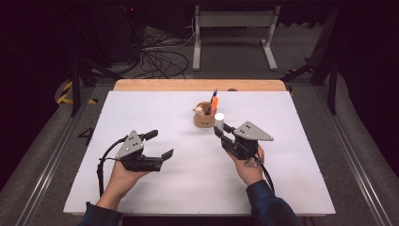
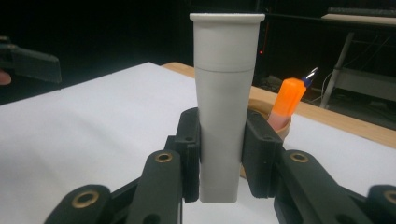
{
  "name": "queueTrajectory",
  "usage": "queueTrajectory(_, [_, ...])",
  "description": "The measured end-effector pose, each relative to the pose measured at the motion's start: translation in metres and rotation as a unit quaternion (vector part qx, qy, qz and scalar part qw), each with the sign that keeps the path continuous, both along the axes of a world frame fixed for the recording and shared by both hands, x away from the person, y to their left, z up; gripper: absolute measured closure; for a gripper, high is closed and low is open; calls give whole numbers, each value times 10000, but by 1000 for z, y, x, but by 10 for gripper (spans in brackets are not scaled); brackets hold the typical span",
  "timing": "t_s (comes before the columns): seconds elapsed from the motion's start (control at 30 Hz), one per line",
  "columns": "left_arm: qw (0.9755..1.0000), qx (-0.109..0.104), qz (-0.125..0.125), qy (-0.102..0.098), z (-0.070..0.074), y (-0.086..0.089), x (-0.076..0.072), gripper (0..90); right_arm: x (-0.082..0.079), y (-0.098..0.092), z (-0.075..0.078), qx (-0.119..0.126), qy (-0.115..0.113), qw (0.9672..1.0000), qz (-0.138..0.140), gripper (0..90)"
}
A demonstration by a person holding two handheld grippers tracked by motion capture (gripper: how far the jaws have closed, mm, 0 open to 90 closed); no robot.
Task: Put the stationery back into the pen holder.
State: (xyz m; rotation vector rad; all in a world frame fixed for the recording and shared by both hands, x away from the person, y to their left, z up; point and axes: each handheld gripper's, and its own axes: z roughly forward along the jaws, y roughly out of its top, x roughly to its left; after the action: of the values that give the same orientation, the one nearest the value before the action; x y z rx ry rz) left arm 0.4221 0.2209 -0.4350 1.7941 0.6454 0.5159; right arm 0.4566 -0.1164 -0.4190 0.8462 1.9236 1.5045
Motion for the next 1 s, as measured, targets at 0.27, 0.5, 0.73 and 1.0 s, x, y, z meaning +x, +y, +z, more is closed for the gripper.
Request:
queueTrajectory(0.27, [10000, -70, 15, 28, -1, 1, 0, 126, 9, 3, 13, 59, -68, 10000, 20, 711])
queueTrajectory(0.5, [9999, -113, 78, 29, -2, 4, 2, 123, 21, 6, 19, 19, -162, 9999, -49, 711])
queueTrajectory(0.73, [9999, -122, 82, 5, -1, 5, 2, 121, 38, 13, 21, -73, -139, 9998, -85, 711])
queueTrajectory(1.0, [9999, -126, 108, 47, -2, 4, 2, 111, 58, 14, 16, -53, -194, 9997, -118, 711])
